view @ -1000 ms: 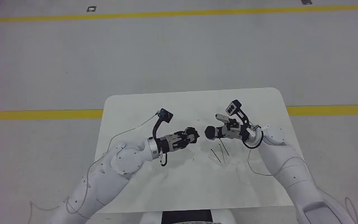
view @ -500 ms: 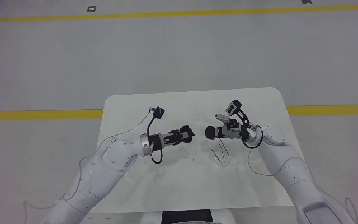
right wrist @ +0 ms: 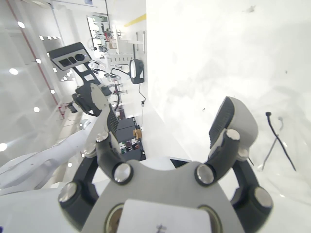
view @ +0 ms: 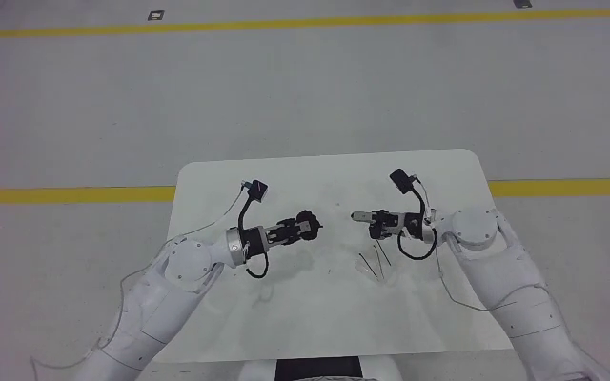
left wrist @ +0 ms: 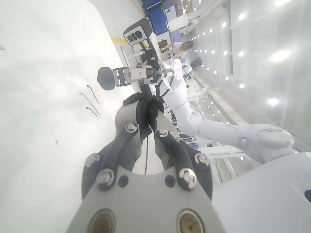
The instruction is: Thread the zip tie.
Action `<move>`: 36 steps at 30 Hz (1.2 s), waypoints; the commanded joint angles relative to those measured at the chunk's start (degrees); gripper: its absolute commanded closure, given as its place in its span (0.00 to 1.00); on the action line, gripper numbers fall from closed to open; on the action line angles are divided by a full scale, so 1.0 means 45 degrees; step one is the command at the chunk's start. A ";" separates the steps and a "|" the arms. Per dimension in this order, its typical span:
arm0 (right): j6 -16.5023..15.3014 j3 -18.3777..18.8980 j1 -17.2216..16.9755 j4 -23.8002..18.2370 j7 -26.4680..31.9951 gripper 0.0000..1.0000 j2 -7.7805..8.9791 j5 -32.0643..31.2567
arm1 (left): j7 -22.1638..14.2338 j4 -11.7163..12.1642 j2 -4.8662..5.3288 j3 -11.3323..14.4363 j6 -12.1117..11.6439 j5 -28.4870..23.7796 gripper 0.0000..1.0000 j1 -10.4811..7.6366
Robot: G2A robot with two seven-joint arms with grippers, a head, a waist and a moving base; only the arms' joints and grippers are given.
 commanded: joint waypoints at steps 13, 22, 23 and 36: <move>-0.0052 0.0008 -0.0293 -0.0663 -0.0164 0.00 0.0122 -0.1187 | -0.0191 -0.0092 -0.0077 -0.0041 0.0000 0.0017 1.00 0.0008; -0.0760 0.0566 -0.0853 -0.1929 0.1155 0.00 0.0555 -0.3580 | -0.0191 -0.0092 -0.0077 -0.0041 0.0000 0.0017 1.00 0.0008; -0.0895 0.0573 -0.0886 -0.2014 0.1476 0.00 0.0595 -0.3715 | -0.0191 -0.0092 -0.0077 -0.0041 0.0000 0.0017 1.00 0.0008; -0.1725 0.0287 -0.0715 -0.2184 0.3245 0.00 0.0748 -0.4141 | -0.0191 -0.0092 -0.0077 -0.0041 0.0000 0.0017 1.00 0.0008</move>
